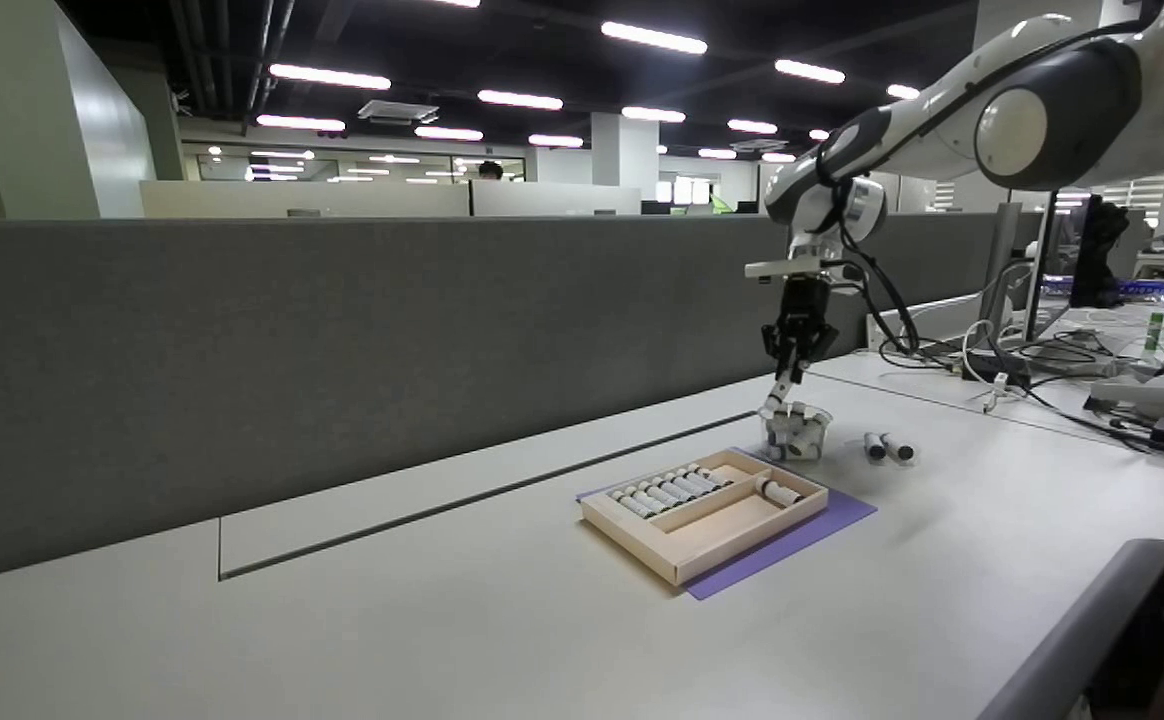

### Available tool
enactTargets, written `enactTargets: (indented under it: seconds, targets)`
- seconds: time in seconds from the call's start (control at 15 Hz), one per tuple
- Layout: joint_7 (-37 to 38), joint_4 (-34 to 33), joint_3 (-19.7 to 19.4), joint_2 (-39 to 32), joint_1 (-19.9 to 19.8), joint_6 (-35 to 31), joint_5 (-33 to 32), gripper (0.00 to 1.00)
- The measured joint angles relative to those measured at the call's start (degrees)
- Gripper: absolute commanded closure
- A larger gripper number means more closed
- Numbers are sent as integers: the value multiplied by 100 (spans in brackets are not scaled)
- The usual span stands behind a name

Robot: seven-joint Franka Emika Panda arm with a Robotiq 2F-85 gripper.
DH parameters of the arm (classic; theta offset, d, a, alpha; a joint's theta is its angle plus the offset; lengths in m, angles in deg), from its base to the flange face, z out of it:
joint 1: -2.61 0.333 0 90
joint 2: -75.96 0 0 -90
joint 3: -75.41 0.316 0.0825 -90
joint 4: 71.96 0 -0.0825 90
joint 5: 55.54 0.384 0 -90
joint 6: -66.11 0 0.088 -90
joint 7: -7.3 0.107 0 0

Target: Remove the bottle from the bowl and put it on the table

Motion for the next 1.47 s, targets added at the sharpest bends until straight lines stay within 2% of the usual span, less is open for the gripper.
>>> enactTargets:
  seconds: [0.27, 0.53, 1.13, 1.47]
  targets:
    - [-265, 0, 44, 396, 60, 67, 0, 95]
    - [-471, 12, 56, 467, 201, 296, -114, 95]
    - [-1014, 332, -41, 370, 1227, -100, -1323, 95]
    - [-1167, 627, -107, 358, 1631, -458, -1818, 95]
